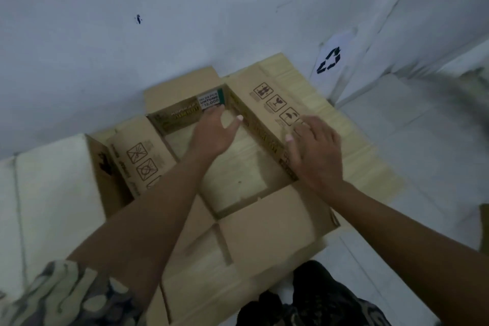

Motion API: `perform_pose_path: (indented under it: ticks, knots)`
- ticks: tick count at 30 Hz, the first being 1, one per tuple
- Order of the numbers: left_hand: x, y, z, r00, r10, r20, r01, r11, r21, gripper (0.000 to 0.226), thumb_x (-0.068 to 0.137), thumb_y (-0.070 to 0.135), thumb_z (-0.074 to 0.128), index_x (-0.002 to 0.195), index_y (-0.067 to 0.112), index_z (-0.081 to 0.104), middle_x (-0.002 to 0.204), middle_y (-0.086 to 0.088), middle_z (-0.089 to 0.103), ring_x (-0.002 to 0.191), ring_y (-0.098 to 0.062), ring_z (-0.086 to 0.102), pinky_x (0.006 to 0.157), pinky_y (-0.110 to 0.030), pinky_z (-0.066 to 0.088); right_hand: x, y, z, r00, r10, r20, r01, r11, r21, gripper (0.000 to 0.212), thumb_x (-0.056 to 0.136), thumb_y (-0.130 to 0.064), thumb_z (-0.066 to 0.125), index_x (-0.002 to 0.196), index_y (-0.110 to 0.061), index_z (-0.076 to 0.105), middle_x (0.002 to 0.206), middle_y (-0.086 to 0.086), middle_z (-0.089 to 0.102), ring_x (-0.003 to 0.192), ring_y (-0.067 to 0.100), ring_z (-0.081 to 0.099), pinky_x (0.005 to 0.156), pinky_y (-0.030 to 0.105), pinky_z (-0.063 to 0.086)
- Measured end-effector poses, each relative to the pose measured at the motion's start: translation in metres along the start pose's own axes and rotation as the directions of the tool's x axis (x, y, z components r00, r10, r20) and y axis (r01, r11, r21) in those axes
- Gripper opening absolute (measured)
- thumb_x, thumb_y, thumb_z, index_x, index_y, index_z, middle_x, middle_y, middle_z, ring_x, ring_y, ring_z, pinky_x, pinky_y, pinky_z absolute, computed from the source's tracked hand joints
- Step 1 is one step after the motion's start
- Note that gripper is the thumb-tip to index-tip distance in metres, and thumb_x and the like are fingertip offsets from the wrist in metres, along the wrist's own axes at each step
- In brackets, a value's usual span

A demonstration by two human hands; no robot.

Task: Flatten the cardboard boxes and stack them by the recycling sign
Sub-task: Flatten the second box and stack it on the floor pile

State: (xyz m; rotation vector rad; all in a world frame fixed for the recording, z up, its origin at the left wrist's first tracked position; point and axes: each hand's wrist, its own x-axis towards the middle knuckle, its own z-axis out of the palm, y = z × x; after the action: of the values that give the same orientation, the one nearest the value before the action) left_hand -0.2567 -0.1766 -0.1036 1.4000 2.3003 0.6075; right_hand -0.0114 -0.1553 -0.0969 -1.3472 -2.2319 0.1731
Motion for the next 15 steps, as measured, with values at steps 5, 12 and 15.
perform_pose_path:
  ticks: [5,12,15]
  knots:
    - [-0.005,0.075,0.025,0.992,-0.100,0.072,0.115,0.963,-0.245,0.071,0.077,0.077,0.046,0.130,0.032,0.055,0.133,0.003,0.058,0.123,-0.022,0.054,0.102,-0.043,0.045,0.040,0.046,-0.012,0.820,0.455,0.347,-0.489,0.872,0.010,0.068,0.095,-0.052,0.047,0.149,-0.013,0.037,0.148,0.012,0.047,0.135,0.031,0.044,0.108,0.048,0.038]
    - [0.028,0.153,0.040,0.809,-0.512,0.288,0.587,0.697,-0.411,0.150,0.033,0.089,0.066,0.152,0.009,0.021,0.152,-0.008,0.037,0.133,-0.030,0.044,0.105,-0.045,0.044,0.051,0.072,-0.015,0.878,0.295,0.378,-0.429,0.837,0.341,0.025,0.086,-0.039,0.062,0.107,-0.028,0.069,0.094,-0.008,0.072,0.082,0.013,0.066,0.071,0.034,0.056]
    - [0.048,0.163,0.053,0.706,-0.639,0.305,0.706,0.608,-0.361,0.158,0.030,0.080,0.072,0.153,0.008,0.004,0.156,-0.013,0.025,0.136,-0.036,0.038,0.105,-0.052,0.040,0.052,0.070,-0.020,0.919,0.110,0.379,-0.323,0.759,0.564,0.024,0.088,-0.031,0.059,0.108,-0.025,0.070,0.088,-0.007,0.073,0.073,0.009,0.066,0.063,0.034,0.055]
